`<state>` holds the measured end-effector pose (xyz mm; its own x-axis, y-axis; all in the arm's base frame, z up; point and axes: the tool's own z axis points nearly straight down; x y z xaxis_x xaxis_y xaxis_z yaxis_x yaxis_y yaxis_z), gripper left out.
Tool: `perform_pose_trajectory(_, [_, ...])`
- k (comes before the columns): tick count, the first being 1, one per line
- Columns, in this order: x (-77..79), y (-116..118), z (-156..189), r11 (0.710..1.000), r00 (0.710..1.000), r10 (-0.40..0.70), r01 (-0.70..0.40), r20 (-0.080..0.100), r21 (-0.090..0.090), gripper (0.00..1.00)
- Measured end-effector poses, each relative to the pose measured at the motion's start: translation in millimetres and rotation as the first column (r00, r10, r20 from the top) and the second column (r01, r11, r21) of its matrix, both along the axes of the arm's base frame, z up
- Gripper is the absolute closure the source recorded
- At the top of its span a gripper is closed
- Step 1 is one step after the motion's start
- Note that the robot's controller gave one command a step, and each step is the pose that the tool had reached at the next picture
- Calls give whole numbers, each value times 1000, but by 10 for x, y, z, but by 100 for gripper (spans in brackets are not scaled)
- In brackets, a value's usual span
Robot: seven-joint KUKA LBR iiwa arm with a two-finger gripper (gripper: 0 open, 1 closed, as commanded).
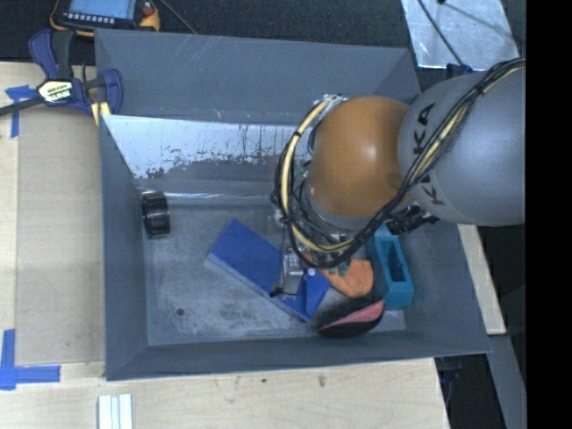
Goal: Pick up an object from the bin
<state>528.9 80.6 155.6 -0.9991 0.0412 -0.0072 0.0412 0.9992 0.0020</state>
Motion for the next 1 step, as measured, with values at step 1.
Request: perform_pose_trajectory(1, [4,-231,-433,1000,1000,-23,23,-4,-2,0])
